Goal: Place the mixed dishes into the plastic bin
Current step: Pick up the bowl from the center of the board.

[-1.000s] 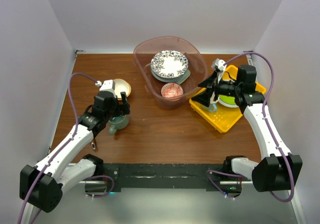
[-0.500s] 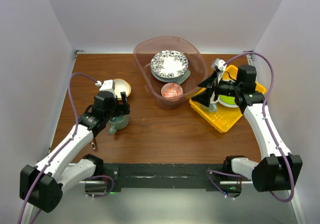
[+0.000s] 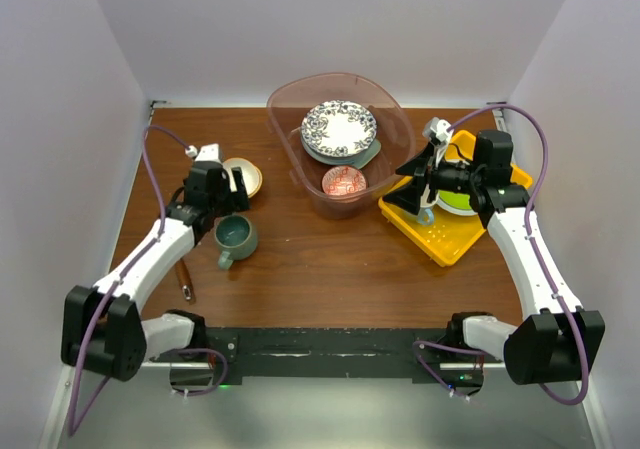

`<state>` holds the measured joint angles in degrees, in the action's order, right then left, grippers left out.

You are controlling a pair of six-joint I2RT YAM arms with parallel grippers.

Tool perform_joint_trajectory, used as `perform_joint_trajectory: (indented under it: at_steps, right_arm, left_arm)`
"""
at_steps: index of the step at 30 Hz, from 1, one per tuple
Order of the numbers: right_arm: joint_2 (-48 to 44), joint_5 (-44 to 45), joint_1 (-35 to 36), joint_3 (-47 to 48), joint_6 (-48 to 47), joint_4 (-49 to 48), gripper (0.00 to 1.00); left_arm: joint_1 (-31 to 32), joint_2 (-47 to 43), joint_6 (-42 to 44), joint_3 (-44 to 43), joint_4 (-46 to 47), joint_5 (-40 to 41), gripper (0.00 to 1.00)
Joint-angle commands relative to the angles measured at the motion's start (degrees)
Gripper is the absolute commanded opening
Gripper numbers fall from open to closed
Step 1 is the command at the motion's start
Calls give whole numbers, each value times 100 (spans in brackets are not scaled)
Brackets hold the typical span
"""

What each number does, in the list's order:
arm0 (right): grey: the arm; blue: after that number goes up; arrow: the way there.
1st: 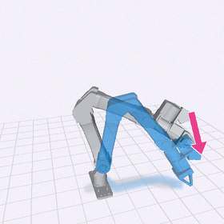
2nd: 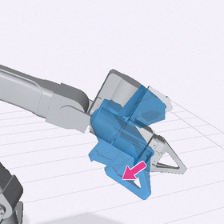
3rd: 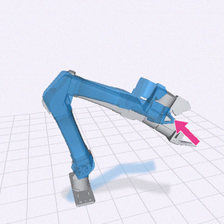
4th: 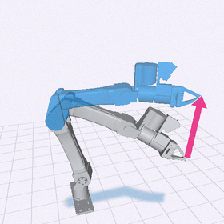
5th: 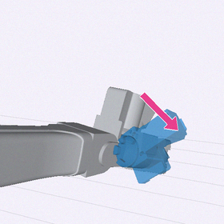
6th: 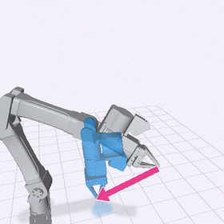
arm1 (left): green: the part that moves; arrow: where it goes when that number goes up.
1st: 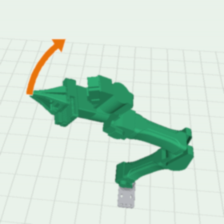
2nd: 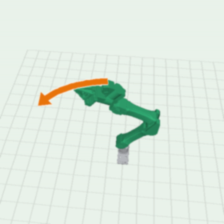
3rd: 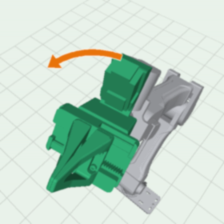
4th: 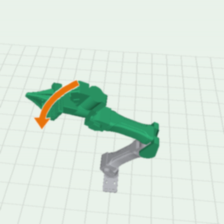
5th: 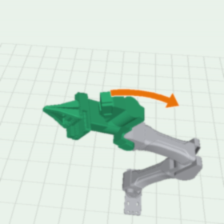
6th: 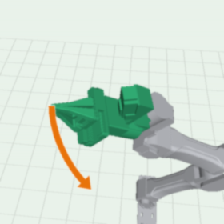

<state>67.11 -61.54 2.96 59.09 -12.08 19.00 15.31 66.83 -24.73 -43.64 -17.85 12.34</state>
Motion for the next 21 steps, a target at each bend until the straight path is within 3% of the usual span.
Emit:
perform_joint_trajectory:
  at_steps: [1,9,17,21]
  right_arm:
    - [-49,-209,-24,129,-102,-2,98]
    - [-67,-262,-15,138,-84,-2,98]
    - [-67,-253,-15,147,-84,-2,98]
    - [-67,-253,-24,138,-84,-2,98]
  left_arm:
    - [-598,715,205,-618,668,-231,86]
    - [-889,1859,267,-1374,704,-434,64]
    - [-889,2449,434,-1744,510,-4,54]
    - [-889,2659,495,-1867,440,119,43]
